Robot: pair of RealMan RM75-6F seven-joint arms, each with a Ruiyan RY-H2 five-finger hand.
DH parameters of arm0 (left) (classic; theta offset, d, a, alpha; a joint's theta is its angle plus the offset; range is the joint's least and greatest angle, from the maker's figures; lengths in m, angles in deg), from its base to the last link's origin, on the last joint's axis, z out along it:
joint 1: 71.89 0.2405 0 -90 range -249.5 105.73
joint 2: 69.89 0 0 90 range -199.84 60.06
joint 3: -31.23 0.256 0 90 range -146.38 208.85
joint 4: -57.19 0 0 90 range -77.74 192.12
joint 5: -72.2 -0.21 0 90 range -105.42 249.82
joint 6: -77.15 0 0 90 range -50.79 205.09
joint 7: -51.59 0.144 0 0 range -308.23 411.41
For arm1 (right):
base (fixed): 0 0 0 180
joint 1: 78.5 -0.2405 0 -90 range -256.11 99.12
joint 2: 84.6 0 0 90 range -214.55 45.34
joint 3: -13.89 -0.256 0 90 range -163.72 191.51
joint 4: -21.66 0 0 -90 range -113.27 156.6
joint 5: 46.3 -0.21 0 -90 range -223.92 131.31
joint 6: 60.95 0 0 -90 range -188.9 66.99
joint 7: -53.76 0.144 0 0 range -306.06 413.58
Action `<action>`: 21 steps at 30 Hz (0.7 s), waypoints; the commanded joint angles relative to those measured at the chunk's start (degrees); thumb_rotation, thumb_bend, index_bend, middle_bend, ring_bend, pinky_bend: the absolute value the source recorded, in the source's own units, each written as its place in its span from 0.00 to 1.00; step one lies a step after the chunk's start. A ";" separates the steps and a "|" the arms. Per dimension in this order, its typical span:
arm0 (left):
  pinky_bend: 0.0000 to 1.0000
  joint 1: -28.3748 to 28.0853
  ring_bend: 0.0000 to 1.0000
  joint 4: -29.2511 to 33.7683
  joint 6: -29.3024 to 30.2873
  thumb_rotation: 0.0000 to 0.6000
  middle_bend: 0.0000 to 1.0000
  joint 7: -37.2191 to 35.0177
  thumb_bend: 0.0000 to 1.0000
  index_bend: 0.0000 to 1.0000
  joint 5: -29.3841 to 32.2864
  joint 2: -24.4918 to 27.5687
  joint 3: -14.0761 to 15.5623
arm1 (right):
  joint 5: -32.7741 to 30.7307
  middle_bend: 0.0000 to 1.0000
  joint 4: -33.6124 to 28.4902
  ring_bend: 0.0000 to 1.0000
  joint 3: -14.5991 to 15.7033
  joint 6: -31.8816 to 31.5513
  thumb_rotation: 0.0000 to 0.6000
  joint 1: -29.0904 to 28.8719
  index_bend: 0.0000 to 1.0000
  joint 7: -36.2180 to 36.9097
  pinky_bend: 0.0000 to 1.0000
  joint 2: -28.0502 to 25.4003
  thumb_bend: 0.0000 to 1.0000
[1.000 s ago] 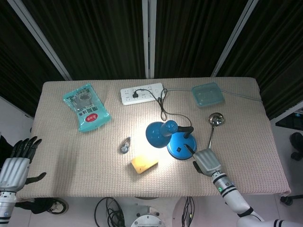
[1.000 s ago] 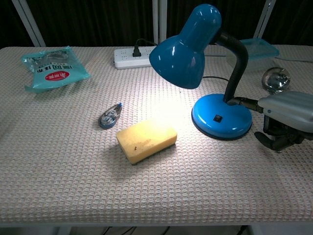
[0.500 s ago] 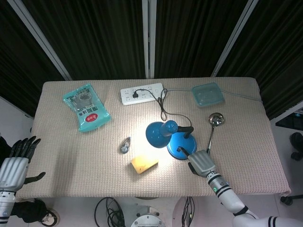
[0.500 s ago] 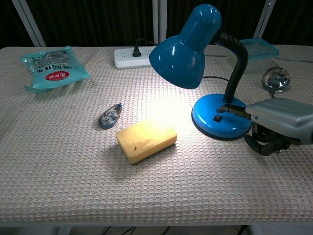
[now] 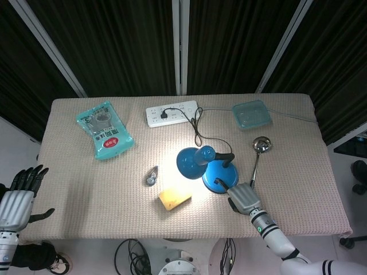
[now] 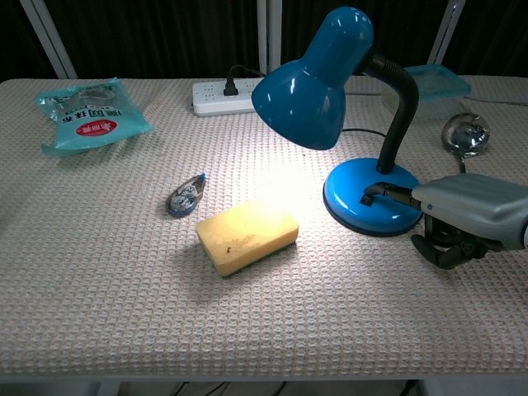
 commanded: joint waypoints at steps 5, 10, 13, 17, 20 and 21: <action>0.00 0.08 0.00 -0.27 0.12 1.00 0.00 -0.45 0.09 0.00 0.05 -0.05 -0.01 | -1.18 1.00 0.19 0.94 0.78 0.01 1.00 -0.55 0.00 -0.56 0.89 0.19 0.61; 0.00 0.16 0.00 -0.38 0.32 1.00 0.00 -0.72 0.09 0.00 -0.09 0.01 0.01 | -2.07 1.00 0.09 0.94 1.40 -0.28 1.00 -0.85 0.00 -1.16 0.89 0.31 0.61; 0.00 0.19 0.00 -0.46 0.40 1.00 0.00 -0.91 0.09 0.00 -0.12 0.04 0.01 | -2.71 1.00 0.23 0.94 1.67 -0.38 1.00 -1.04 0.00 -1.45 0.89 0.40 0.61; 0.00 0.22 0.00 -0.59 0.40 1.00 0.00 -1.15 0.09 0.00 -0.13 0.01 0.03 | -3.77 1.00 0.79 0.94 1.92 -0.38 1.00 -1.40 0.00 -2.01 0.89 0.66 0.61; 0.00 0.25 0.00 -0.67 0.50 1.00 0.00 -1.36 0.09 0.00 -0.14 0.01 0.00 | -4.47 1.00 1.27 0.94 2.01 -0.64 1.00 -1.62 0.00 -2.47 0.89 0.98 0.61; 0.00 0.26 0.00 -0.68 0.51 1.00 0.00 -1.42 0.09 0.00 -0.12 0.04 -0.01 | -4.55 1.00 1.35 0.94 2.00 -0.82 1.00 -1.66 0.00 -2.44 0.89 1.09 0.61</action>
